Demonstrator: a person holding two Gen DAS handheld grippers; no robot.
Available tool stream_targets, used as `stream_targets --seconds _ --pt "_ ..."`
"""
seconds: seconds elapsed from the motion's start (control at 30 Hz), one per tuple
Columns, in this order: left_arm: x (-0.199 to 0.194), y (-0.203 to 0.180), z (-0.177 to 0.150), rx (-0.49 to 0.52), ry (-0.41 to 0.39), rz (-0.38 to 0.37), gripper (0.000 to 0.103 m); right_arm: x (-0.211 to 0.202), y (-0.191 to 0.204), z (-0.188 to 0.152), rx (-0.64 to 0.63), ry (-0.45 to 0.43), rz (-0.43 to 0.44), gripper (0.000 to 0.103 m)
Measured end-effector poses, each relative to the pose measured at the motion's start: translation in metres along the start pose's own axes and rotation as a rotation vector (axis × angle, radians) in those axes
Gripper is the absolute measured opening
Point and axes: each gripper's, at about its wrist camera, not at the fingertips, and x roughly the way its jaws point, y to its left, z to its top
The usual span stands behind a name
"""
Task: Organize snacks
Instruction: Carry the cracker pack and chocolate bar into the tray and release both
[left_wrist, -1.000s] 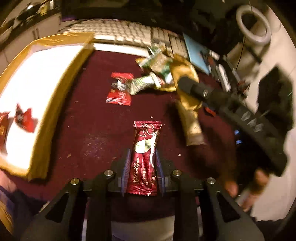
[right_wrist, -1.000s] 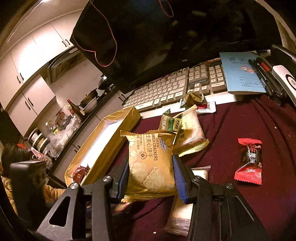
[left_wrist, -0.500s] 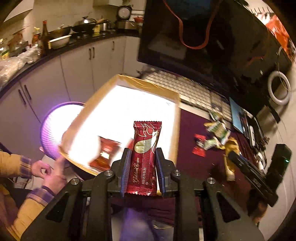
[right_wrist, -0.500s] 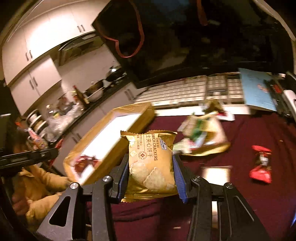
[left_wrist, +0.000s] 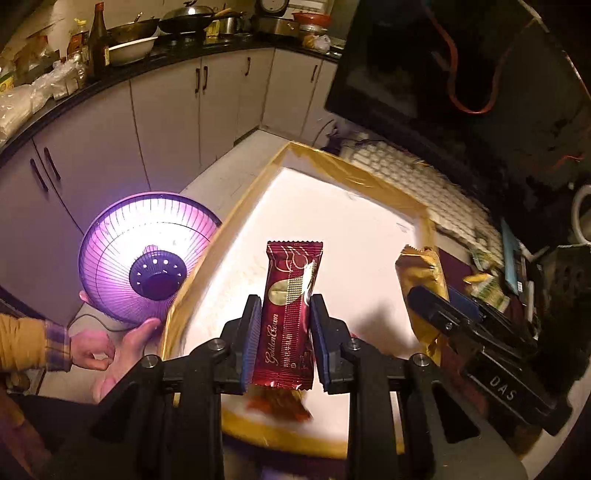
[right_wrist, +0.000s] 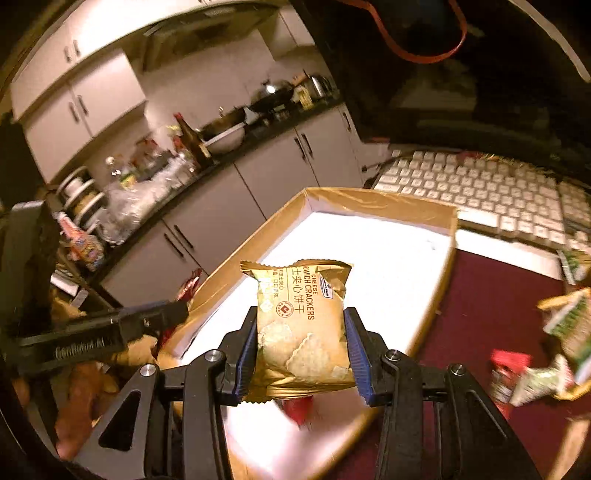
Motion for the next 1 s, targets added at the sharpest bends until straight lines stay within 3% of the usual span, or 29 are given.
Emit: stream_targets --seconds 0.07,0.17,0.23,0.53,0.7,0.77,0.83,0.9,1.0 --pt "0.022 0.008 0.003 -0.025 0.049 -0.03 0.024 0.017 0.003 0.003 -0.008 0.02 -0.043 0.045" --pt "0.04 0.013 0.001 -0.009 0.059 0.037 0.024 0.038 0.0 -0.002 -0.026 0.064 -0.119 0.045" --pt "0.051 0.016 -0.002 -0.024 0.098 0.01 0.024 0.049 -0.004 -0.006 -0.024 0.088 -0.143 0.045" --pt "0.066 0.009 -0.004 -0.001 0.109 0.031 0.024 0.056 0.008 -0.023 -0.143 0.088 -0.249 0.047" --pt "0.051 0.01 -0.008 -0.028 0.103 0.049 0.027 0.041 0.004 -0.023 -0.144 0.089 -0.153 0.053" --pt "0.033 0.0 -0.012 -0.004 0.062 0.074 0.027 0.017 -0.005 -0.025 -0.1 0.049 -0.079 0.062" --pt "0.011 -0.02 -0.022 0.05 0.016 0.096 0.035 -0.016 -0.017 -0.033 -0.058 -0.007 0.007 0.068" --pt "-0.01 -0.044 -0.038 0.102 -0.02 0.07 0.054 -0.041 -0.029 -0.043 -0.028 -0.044 0.055 0.072" --pt "-0.03 -0.079 -0.06 0.161 -0.056 0.018 0.055 -0.081 -0.045 -0.063 -0.015 -0.08 0.08 0.072"
